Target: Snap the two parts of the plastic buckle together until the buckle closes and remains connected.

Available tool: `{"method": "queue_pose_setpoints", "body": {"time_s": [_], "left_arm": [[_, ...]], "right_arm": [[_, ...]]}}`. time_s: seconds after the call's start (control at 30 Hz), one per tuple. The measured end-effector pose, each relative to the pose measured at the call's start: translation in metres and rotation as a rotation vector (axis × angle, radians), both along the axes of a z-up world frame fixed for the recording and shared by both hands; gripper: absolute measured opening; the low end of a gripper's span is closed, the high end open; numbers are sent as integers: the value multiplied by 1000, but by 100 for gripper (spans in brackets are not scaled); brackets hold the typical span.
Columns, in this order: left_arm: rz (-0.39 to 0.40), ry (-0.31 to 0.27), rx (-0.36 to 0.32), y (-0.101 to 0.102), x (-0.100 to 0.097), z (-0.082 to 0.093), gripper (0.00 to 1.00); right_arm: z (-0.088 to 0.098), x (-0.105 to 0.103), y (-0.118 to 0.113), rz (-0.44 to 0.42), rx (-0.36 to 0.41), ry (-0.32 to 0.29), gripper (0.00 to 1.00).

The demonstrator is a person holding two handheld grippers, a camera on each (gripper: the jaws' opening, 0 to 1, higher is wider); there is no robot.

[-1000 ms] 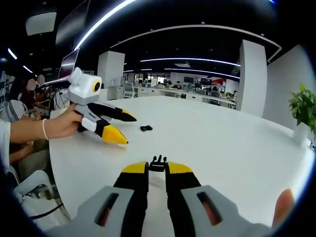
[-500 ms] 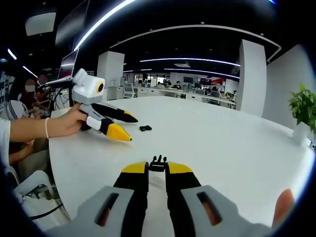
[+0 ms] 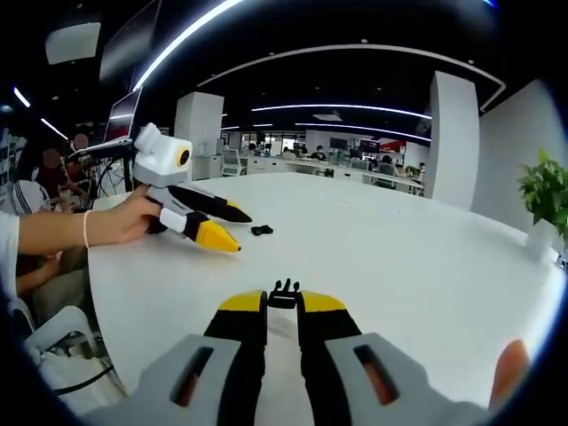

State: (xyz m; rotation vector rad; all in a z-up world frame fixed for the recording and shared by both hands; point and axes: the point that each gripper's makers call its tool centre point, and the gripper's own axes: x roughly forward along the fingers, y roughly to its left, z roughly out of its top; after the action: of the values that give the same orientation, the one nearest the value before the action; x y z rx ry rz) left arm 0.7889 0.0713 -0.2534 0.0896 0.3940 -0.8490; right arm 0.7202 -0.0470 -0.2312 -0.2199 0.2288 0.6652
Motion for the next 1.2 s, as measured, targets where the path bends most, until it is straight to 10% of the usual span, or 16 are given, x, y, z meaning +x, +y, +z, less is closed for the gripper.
{"method": "queue_pose_setpoints", "body": {"time_s": [1.2], "left_arm": [[18, 14, 46, 2, 9, -5, 48]], "right_arm": [[0, -2, -1, -5, -11, -5, 13]]}}
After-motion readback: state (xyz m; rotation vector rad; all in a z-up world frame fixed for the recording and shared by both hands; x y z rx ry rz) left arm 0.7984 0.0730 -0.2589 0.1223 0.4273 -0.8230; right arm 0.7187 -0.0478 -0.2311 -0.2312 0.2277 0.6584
